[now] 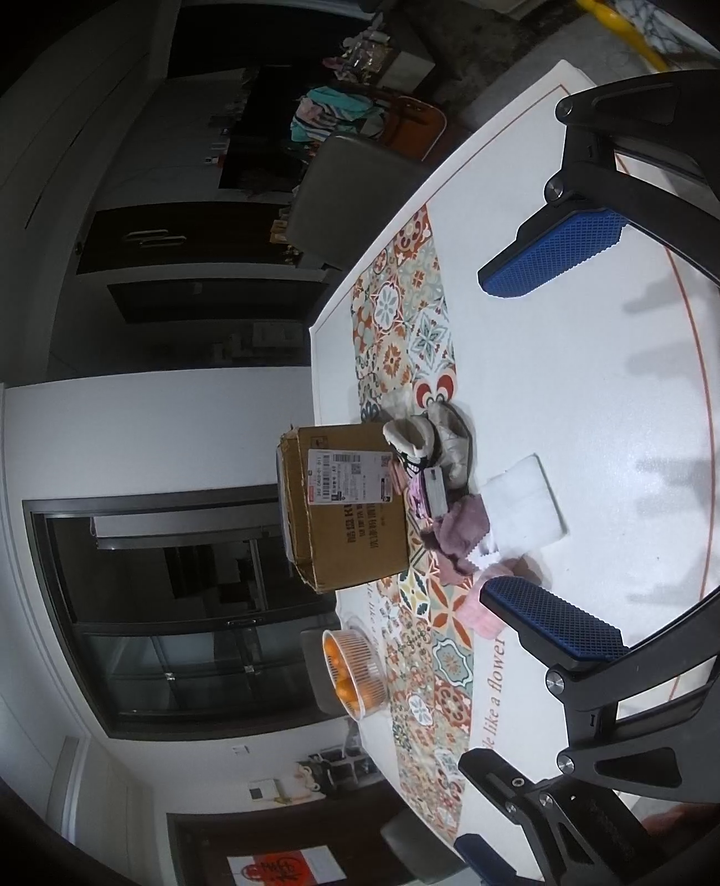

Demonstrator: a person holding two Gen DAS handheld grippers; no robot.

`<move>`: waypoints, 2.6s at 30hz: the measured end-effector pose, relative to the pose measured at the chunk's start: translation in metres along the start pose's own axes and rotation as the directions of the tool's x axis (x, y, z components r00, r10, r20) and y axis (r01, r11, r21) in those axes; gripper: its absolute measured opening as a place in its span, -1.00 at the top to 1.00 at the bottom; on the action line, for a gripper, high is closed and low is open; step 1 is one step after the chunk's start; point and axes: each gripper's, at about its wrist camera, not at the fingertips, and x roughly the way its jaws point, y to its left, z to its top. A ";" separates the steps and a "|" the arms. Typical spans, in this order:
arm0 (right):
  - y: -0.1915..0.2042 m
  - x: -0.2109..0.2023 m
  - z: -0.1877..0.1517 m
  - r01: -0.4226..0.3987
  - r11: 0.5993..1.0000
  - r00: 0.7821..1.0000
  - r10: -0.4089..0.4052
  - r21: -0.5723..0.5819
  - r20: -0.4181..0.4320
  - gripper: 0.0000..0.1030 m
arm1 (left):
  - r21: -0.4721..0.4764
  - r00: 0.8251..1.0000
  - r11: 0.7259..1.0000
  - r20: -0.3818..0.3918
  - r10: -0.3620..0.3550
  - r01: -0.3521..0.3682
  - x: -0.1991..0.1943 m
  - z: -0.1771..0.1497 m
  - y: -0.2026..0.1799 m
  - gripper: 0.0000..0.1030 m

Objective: Organize soft objects

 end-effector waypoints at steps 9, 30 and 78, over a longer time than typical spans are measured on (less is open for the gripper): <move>0.000 0.000 0.000 -0.001 1.000 1.000 0.001 0.002 -0.001 -0.99 | 0.000 1.000 1.000 0.001 0.001 -0.001 0.000 0.000 0.000 -1.00; 0.000 -0.001 0.000 0.000 1.000 1.000 0.000 0.003 -0.001 -0.99 | -0.001 1.000 1.000 0.002 0.001 -0.001 0.000 -0.001 0.000 -1.00; -0.004 0.007 -0.005 0.002 1.000 1.000 -0.002 0.002 -0.028 -0.99 | -0.005 1.000 1.000 -0.021 -0.009 0.008 0.008 -0.008 0.001 -1.00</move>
